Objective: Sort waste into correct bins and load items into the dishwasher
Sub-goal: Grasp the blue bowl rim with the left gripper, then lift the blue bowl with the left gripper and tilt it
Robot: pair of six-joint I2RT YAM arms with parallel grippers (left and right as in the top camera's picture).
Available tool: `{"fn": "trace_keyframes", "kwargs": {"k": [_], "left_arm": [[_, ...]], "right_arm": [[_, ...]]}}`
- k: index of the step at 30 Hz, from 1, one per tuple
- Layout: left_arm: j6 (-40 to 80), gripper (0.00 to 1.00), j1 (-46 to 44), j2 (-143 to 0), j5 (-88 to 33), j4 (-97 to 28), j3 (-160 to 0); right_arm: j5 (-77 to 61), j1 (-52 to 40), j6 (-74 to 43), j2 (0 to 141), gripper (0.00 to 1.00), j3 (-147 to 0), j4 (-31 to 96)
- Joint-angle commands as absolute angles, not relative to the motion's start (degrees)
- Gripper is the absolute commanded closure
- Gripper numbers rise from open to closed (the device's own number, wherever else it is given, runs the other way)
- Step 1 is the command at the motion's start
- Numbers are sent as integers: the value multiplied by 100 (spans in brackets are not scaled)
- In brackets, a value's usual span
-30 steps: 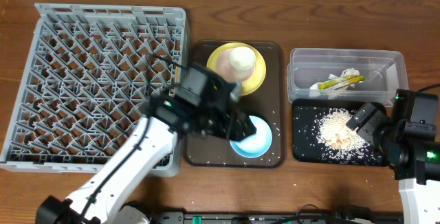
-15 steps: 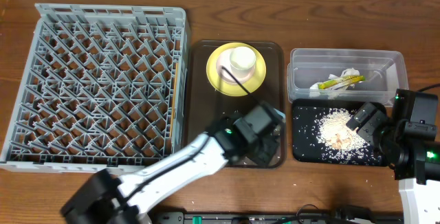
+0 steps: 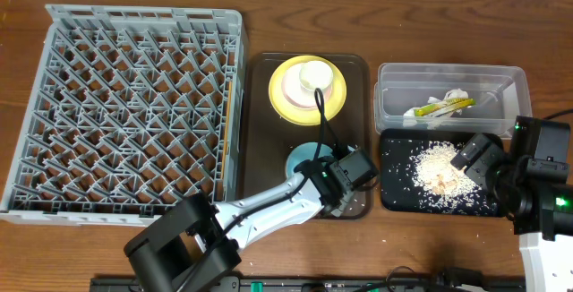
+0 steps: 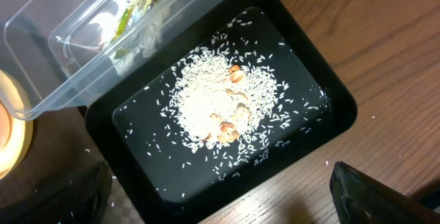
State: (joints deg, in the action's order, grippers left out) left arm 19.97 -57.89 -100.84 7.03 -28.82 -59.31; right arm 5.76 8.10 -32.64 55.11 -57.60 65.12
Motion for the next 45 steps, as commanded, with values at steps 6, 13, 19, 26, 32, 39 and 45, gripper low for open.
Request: {"fn": "trace_keyframes", "kwargs": {"k": [6, 13, 19, 26, 32, 39, 45], "left_arm": [[2290, 71, -5594, -10073, 1448, -3017, -5909], [2593, 72, -5535, -10075, 1417, -2989, -5909], [2792, 78, -5535, -10132, 1420, -2965, -5902], [2818, 92, -5535, -10309, 1420, -2947, -5902], [2818, 92, -5450, -10256, 1417, -2947, -5920], [2764, 93, -4976, -9666, 432, -2917, -5988], [2329, 93, -4241, -9216, -1599, -2679, -5986]], "right_arm": [[574, 860, -3271, 5509, 1, -5806, 6517], [574, 860, -3271, 5509, 1, -5806, 6517], [574, 860, -3271, 5509, 1, -5806, 6517], [574, 860, -3271, 5509, 1, -5806, 6517], [574, 860, -3271, 5509, 1, -5806, 6517], [574, 860, -3271, 5509, 1, -5806, 6517], [574, 860, -3271, 5509, 1, -5806, 6517]]}}
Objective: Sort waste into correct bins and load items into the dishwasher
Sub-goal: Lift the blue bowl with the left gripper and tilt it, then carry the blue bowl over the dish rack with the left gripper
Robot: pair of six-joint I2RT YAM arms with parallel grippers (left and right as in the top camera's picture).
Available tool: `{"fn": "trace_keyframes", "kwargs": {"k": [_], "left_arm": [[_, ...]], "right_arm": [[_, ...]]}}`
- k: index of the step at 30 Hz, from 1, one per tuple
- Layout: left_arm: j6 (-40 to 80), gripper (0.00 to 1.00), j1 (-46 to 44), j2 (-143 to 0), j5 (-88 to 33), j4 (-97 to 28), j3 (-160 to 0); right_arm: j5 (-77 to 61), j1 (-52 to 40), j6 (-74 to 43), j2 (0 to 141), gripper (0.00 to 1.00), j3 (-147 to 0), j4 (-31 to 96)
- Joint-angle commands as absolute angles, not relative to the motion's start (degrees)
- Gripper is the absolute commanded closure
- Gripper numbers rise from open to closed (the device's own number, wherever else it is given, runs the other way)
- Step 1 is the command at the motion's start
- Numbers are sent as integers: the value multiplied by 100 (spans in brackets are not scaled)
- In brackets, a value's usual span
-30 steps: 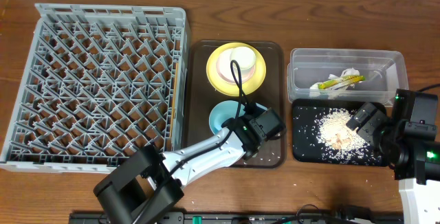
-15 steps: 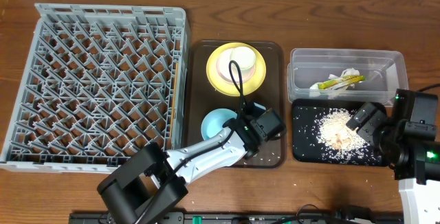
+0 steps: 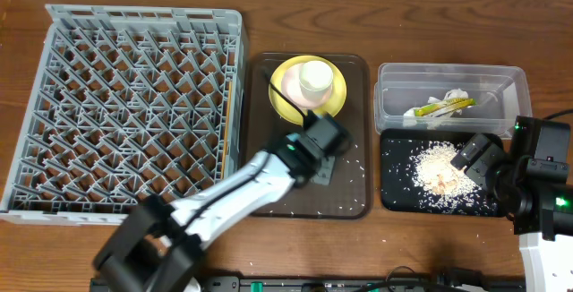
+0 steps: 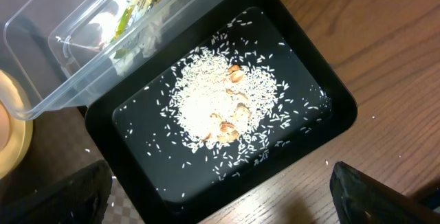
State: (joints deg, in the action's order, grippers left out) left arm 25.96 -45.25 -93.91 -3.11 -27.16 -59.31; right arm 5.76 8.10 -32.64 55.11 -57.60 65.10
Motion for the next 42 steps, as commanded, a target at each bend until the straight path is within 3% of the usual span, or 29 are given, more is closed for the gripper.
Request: {"fn": "trace_keyframes", "kwargs": {"k": [1, 17, 27, 36, 42], "left_arm": [[2263, 92, -4117, -9209, -1900, -2648, -5986], [1739, 92, -2460, -9214, -5747, -2226, -5986], [1835, 92, -1417, -9115, -7129, -1997, -6007], [2248, 93, -414, -8560, -7236, -1942, -6099], [3400, 93, 462, -8425, -8136, -548, -6099]], "right_arm": [[574, 860, -3271, 5509, 1, -5806, 6517], [574, 860, -3271, 5509, 1, -5806, 6517], [574, 860, -3271, 5509, 1, -5806, 6517], [574, 860, -3271, 5509, 1, -5806, 6517], [574, 860, -3271, 5509, 1, -5806, 6517]]}}
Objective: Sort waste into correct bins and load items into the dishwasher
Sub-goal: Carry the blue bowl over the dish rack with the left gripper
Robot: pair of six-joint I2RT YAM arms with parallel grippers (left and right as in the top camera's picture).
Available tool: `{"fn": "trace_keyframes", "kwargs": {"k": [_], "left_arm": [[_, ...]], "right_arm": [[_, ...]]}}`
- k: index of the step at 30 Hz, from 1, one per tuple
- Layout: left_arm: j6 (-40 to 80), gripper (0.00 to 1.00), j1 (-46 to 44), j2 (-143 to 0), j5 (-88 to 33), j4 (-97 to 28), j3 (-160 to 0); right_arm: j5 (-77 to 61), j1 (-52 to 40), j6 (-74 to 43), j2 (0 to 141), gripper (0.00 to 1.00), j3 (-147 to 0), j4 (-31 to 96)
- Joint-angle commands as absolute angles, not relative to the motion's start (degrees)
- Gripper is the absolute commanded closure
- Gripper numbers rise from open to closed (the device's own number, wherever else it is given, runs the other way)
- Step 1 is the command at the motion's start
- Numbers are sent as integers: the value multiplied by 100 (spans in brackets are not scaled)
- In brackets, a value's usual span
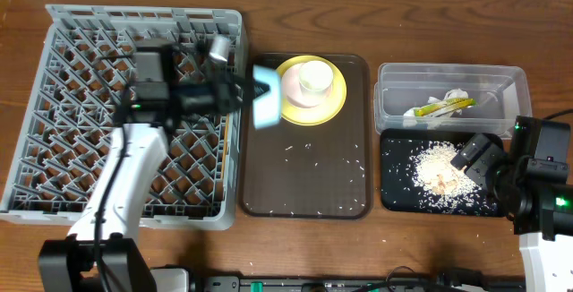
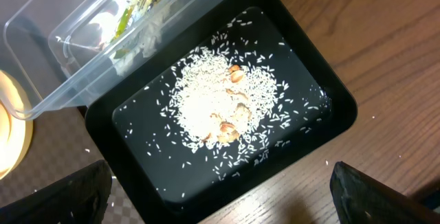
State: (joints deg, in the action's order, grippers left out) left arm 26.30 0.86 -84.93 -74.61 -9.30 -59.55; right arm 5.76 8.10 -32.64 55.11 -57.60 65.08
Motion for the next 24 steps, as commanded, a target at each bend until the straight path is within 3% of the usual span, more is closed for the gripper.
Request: {"fn": "trace_keyframes", "kwargs": {"k": [1, 8, 15, 24], "left_arm": [[3629, 93, 613, -8436, -8243, -292, -6099], [4281, 93, 1437, -8554, -8659, 506, -6099], [4560, 93, 1616, -8853, -8632, 716, -6099], [6563, 93, 1616, -9837, -8315, 3267, -6099]], "right_arm": [[574, 860, -3271, 5509, 1, -5806, 6517], [574, 860, -3271, 5509, 1, -5806, 6517], [574, 860, -3271, 5509, 1, -5806, 6517], [574, 860, -3271, 5509, 1, -5806, 6517]]}}
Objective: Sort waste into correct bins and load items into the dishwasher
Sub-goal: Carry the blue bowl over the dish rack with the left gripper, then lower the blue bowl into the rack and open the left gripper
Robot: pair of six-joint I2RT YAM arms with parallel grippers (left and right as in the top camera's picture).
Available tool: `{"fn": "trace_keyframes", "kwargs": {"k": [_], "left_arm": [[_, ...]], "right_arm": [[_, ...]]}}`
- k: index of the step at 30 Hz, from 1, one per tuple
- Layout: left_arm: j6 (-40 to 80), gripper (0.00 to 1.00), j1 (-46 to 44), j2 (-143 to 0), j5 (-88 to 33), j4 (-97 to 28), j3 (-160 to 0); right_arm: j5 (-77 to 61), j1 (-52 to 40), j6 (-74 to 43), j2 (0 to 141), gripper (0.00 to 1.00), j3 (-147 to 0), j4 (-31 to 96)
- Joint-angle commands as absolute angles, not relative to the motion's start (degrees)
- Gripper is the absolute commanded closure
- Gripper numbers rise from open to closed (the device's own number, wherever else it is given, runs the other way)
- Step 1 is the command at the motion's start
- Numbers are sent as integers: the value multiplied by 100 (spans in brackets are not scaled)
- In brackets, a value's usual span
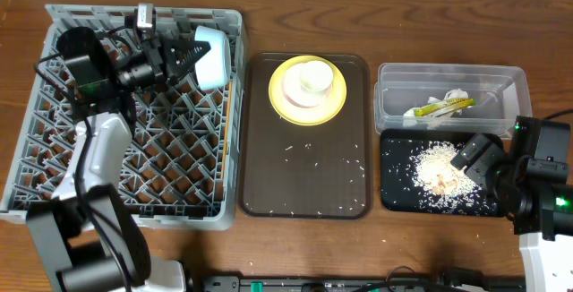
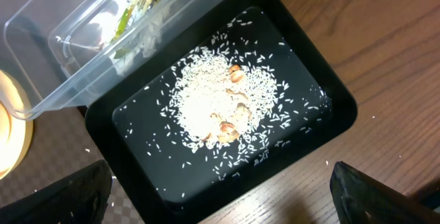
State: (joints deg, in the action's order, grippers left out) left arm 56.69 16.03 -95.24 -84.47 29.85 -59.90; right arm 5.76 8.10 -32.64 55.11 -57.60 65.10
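Observation:
In the overhead view my left gripper (image 1: pixel 188 56) is shut on a light blue bowl (image 1: pixel 212 59), held on its side over the back right corner of the grey dish rack (image 1: pixel 89 149). A yellow plate (image 1: pixel 286 106) with a pink plate and a cream cup (image 1: pixel 313 77) on it sits at the back of the brown tray (image 1: pixel 304 180). My right gripper (image 1: pixel 473 158) hovers over the black bin (image 1: pixel 398 195). In the right wrist view its fingers (image 2: pixel 89 196) stand wide apart and hold nothing, above the rice pile (image 2: pixel 213 100).
A clear bin (image 1: pixel 394 104) with a yellow wrapper (image 1: pixel 443 107) and crumpled paper stands behind the black bin (image 2: pixel 137 128). Loose rice grains lie scattered on the brown tray. The rack's slots hold no dishes.
My left gripper has moved left and farther back with the blue bowl, from the gap between rack and tray to over the rack's back right corner. The right arm has not moved.
At first my left gripper was at the blue bowl on the front of the tray. Then it was mid-tray, covering the bowl. After that it held the bowl in the air beside the rack's right edge, and now over the rack. The right gripper stayed open over the black bin.

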Motion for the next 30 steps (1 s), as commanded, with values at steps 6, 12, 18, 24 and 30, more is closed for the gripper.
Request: {"fn": "trace_keyframes", "kwargs": {"k": [6, 12, 18, 24, 30], "left_arm": [[6823, 93, 1616, -10455, -8025, 3400, -6099], [6823, 92, 1592, -10829, -7988, 3726, -6099], [6781, 92, 1577, -11024, -7981, 3942, -6099], [6414, 92, 1584, -11168, -7940, 3957, -6099], [6110, 92, 1721, -11168, -7944, 3959, -6099]], "right_arm": [[574, 860, -3271, 5509, 1, -5806, 6517], [574, 860, -3271, 5509, 1, -5806, 6519], [574, 860, -3271, 5509, 1, -5806, 6519], [574, 860, -3271, 5509, 1, -5806, 6517], [574, 860, -3271, 5509, 1, -5806, 6517]]}}
